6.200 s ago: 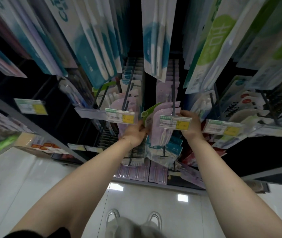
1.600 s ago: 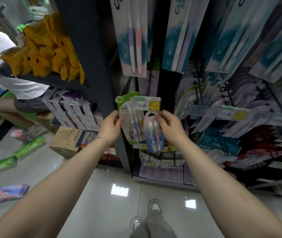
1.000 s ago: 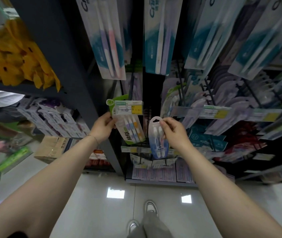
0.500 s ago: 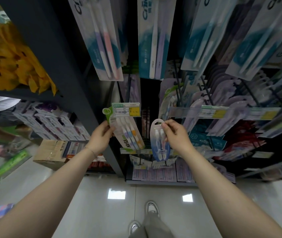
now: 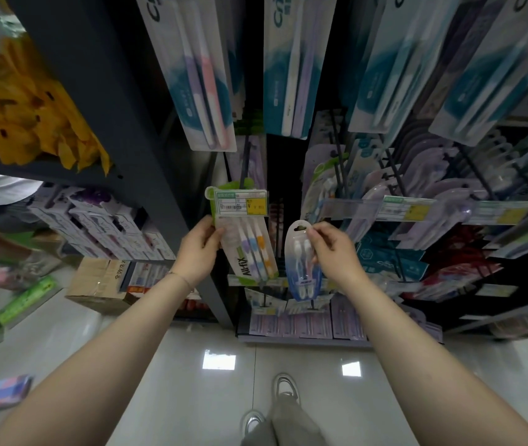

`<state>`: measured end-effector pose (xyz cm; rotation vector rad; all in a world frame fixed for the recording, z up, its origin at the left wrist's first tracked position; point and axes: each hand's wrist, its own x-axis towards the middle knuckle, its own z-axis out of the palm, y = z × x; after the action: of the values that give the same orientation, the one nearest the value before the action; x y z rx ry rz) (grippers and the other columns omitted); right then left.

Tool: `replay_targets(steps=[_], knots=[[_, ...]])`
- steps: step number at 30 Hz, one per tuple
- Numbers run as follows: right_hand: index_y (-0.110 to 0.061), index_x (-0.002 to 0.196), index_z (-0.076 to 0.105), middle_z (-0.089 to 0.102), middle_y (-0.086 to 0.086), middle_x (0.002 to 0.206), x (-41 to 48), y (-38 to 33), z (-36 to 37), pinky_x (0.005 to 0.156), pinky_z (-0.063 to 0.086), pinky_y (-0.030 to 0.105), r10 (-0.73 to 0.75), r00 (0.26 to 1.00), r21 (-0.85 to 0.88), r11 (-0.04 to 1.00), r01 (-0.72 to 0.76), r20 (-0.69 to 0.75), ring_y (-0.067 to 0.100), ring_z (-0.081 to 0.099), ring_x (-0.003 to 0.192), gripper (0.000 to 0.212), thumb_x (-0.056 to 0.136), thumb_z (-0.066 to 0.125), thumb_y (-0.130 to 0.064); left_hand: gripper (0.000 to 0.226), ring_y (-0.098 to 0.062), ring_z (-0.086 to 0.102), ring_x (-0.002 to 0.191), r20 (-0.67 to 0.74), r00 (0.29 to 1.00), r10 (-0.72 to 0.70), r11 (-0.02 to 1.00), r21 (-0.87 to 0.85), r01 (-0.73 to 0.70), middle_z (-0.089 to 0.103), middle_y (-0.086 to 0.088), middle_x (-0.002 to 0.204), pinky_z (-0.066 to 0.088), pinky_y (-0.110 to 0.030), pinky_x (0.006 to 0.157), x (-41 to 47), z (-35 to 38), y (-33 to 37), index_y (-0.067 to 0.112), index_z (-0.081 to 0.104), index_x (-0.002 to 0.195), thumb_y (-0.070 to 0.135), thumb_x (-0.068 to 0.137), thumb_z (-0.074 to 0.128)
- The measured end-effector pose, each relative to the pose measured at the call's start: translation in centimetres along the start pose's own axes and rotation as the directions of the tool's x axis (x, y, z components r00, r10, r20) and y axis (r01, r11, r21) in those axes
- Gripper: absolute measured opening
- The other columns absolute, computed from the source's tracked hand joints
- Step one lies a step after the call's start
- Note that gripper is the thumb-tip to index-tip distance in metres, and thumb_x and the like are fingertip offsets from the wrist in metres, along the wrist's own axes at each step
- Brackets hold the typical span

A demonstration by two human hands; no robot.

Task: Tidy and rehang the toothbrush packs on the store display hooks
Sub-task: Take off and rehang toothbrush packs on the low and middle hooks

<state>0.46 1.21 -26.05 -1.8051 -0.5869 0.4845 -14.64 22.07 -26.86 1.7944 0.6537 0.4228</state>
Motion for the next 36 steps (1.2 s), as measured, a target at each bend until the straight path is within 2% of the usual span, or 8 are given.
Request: replay_targets(steps=[4,10,14,18,25,29,33,36], knots=[[-0.024,0.085,0.058,0.05,0.0,0.066,0.2,-0.1,-0.1,0.048,0.042,0.012,0.009,1.0,-0.011,1.0,-0.009,0.006,0.004,0.051,0.051,0.018,0.099,0.048,-0.021,0.018,-0.011,0.065,0.104,-0.025,0.999,-0.02,0.999,0.035,0.021,0.069,0.009,0.106,0.051,-0.047,0.096,0.5,-0.6,-0.4,0.04,0.06,0.099,0.026,0.099,0.049],[-0.018,0.093,0.059,0.05,-0.002,0.066,0.5,-0.4,0.0,0.047,0.041,0.01,0.017,1.0,-0.036,0.999,-0.017,0.009,0.006,0.053,0.054,0.016,0.1,0.046,-0.024,0.021,-0.013,0.055,0.112,-0.022,0.999,-0.047,0.997,0.052,0.049,0.06,0.008,0.116,0.045,-0.03,0.096,2.1,1.1,2.3,0.027,0.058,0.117,0.02,0.1,0.047],[-0.018,0.094,0.059,0.052,-0.002,0.066,0.5,-0.5,-0.1,0.048,0.042,0.011,0.017,1.0,-0.04,0.999,-0.018,-0.01,0.007,0.055,0.057,0.015,0.1,0.047,-0.024,0.021,-0.015,0.052,0.092,-0.056,0.986,-0.154,0.947,0.278,0.163,0.057,-0.002,0.098,0.038,-0.024,0.076,4.1,2.0,3.8,0.014,0.055,0.086,0.018,0.101,0.04],[-0.019,0.09,0.059,0.05,-0.001,0.063,0.2,-0.4,-0.4,0.049,0.042,0.011,0.017,0.999,-0.058,0.998,-0.019,-0.045,0.018,0.055,0.059,0.016,0.099,0.047,-0.024,0.035,-0.02,0.05,0.086,-0.081,0.977,-0.199,0.902,0.375,0.215,0.053,-0.007,0.091,0.04,-0.026,0.074,5.5,2.5,4.1,0.018,0.042,0.067,0.013,0.101,0.038],[-0.012,0.095,0.061,0.053,-0.002,0.064,-1.0,0.2,-1.0,0.048,0.043,0.016,0.047,0.993,-0.031,0.998,-0.051,-0.106,0.012,0.055,0.052,0.016,0.099,0.048,-0.021,0.014,-0.024,0.057,0.097,-0.097,0.97,-0.225,0.926,0.29,0.244,0.059,-0.008,0.103,0.047,-0.031,0.089,5.3,2.9,2.3,0.014,0.057,0.102,0.015,0.099,0.044],[-0.021,0.083,0.058,0.049,0.0,0.061,-1.9,0.2,-1.1,0.047,0.042,0.015,0.019,0.991,-0.038,0.999,-0.024,-0.13,0.012,0.053,0.049,0.019,0.099,0.047,-0.019,0.021,-0.027,0.063,0.089,0.07,0.958,-0.276,0.947,0.19,0.259,0.066,-0.012,0.097,0.053,-0.043,0.091,3.4,3.7,1.0,0.019,0.061,0.077,0.007,0.093,0.054],[-0.022,0.079,0.057,0.048,0.001,0.061,-2.7,0.3,-1.1,0.048,0.042,0.015,-0.003,0.99,-0.051,0.999,-0.005,-0.143,0.014,0.053,0.05,0.022,0.099,0.047,-0.019,0.011,-0.012,0.065,0.085,0.406,0.903,-0.14,0.975,0.218,0.053,0.068,-0.004,0.097,0.05,-0.016,0.077,0.4,6.8,3.1,0.016,0.066,0.102,0.015,0.092,0.063],[-0.024,0.081,0.058,0.05,0.002,0.062,-3.2,0.4,-1.5,0.048,0.043,0.017,-0.012,0.987,-0.044,0.999,0.005,-0.16,0.012,0.053,0.048,0.021,0.099,0.048,-0.019,0.012,-0.014,0.066,0.093,0.493,0.87,-0.021,0.983,0.171,-0.073,0.071,-0.002,0.099,0.053,-0.025,0.086,-0.7,8.9,3.9,0.016,0.068,0.101,0.014,0.09,0.065]])
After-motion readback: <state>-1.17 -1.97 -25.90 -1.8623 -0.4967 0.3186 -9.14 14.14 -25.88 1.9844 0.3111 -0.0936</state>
